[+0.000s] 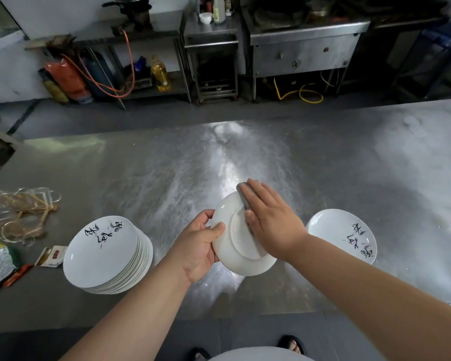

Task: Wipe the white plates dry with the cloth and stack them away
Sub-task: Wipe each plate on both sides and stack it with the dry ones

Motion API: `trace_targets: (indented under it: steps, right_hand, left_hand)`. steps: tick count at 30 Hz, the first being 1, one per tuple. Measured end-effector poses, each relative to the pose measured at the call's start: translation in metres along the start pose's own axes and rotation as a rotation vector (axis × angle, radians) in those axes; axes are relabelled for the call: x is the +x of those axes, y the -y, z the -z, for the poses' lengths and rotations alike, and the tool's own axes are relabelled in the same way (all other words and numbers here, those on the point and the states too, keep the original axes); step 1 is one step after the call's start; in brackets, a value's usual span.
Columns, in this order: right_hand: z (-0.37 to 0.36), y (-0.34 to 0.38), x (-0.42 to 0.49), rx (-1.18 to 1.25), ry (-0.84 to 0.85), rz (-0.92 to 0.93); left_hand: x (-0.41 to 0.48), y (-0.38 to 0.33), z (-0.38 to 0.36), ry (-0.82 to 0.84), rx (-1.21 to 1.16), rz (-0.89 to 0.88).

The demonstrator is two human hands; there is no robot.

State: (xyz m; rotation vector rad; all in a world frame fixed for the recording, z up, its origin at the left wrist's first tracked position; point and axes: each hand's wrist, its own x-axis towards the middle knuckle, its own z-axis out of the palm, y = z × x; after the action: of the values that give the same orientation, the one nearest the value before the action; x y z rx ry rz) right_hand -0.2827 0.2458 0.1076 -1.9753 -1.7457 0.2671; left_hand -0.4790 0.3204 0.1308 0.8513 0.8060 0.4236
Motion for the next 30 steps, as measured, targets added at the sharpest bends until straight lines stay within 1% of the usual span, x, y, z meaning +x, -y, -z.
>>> trace_targets:
  steps: [3,4,5,6,8,9,11,14,17,19,23,25,26,28,30]
  right_hand:
    - [0.000,0.011,-0.006,-0.115,-0.006,0.178]
    - [0.003,0.011,-0.005,-0.118,-0.020,0.203]
    - [0.007,0.008,-0.003,-0.102,-0.036,0.184]
    - [0.009,0.004,-0.002,-0.056,-0.045,0.113]
    - [0.009,-0.004,-0.009,0.098,-0.033,-0.105]
    - [0.007,-0.005,-0.016,0.177,-0.032,-0.187]
    - [0.002,0.001,-0.033,0.281,-0.026,-0.265]
    - [0.004,0.008,-0.032,0.252,-0.026,-0.258]
    - [0.020,0.005,-0.008,0.067,-0.116,-0.095]
    - [0.029,0.004,0.001,0.029,-0.132,-0.016]
    - [0.009,0.011,-0.027,0.093,-0.159,-0.091]
    - [-0.008,0.017,-0.046,0.112,-0.138,-0.155]
    - [-0.012,0.017,-0.048,0.129,-0.140,-0.186]
    - [-0.008,0.015,-0.034,0.195,-0.199,-0.251]
    - [0.004,0.012,-0.013,0.313,-0.252,-0.319]
  left_hand:
    - [0.000,-0.004,-0.002,0.048,0.037,-0.015]
    - [0.000,-0.005,-0.002,0.058,0.033,-0.020]
    - [-0.001,-0.007,-0.002,0.063,0.016,-0.024]
    - [-0.001,-0.007,-0.001,0.060,-0.012,-0.029]
    - [0.001,-0.007,0.001,0.034,-0.081,-0.040]
    - [0.002,-0.007,0.002,0.015,-0.121,-0.048]
    - [0.005,-0.010,0.003,-0.008,-0.182,-0.058]
    - [0.009,-0.016,0.005,0.021,-0.147,-0.044]
    - [0.009,-0.023,0.004,0.059,-0.064,-0.038]
    - [0.009,-0.027,0.003,0.058,-0.069,-0.067]
    - [0.013,-0.023,0.001,-0.015,-0.222,-0.110]
    - [0.014,-0.014,-0.001,-0.069,-0.297,-0.108]
    - [0.014,-0.010,-0.002,-0.077,-0.318,-0.101]
    - [0.013,-0.003,-0.007,-0.058,-0.339,-0.079]
    - [0.013,0.001,-0.011,-0.040,-0.339,-0.069]
